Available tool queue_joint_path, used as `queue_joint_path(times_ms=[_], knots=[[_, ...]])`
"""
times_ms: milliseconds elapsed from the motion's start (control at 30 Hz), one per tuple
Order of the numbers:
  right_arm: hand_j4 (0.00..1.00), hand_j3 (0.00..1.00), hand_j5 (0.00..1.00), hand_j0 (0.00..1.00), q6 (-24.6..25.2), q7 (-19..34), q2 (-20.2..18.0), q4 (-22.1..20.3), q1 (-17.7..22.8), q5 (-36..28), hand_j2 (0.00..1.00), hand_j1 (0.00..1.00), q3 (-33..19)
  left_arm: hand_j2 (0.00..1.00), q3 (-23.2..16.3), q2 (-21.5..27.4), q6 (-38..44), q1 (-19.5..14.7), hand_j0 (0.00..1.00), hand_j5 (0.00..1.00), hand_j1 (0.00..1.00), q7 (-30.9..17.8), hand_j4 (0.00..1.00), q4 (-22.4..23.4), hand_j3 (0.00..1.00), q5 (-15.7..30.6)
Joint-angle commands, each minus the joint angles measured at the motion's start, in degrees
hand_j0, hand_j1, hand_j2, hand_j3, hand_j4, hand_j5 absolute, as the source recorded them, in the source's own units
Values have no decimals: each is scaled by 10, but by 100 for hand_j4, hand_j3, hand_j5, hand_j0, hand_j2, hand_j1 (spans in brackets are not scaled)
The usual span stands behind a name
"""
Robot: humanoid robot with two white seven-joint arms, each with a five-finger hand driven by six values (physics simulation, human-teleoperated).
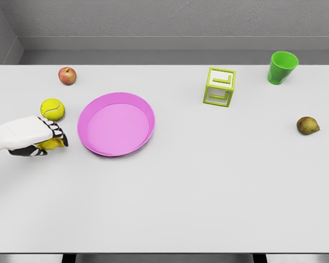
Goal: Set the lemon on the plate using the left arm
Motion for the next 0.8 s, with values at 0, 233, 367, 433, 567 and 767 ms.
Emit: queue_joint_path(times_ms=[0,233,367,433,567,767], knots=[[100,100,100,100,1,0,0,0,0,0,100,100,0,60,0,0,2,-1,60,60,60,0,60,-6,60,3],[100,100,100,100,1,0,0,0,0,0,100,100,0,60,0,-10,2,-7,60,60,60,0,60,-6,60,3],[100,100,100,100,1,0,0,0,0,0,100,100,0,60,-7,-23,2,-14,60,60,60,0,60,-6,60,0],[100,100,100,100,0,0,0,0,0,0,100,100,0,60,-7,-24,2,-17,60,60,60,0,60,-6,60,0],[100,100,100,100,0,0,0,0,0,0,100,100,0,60,-11,-37,2,-25,60,60,60,0,60,-6,60,0],[100,100,100,100,0,0,0,0,0,0,100,100,0,60,-13,-46,2,-34,60,60,60,0,60,-6,60,0]])
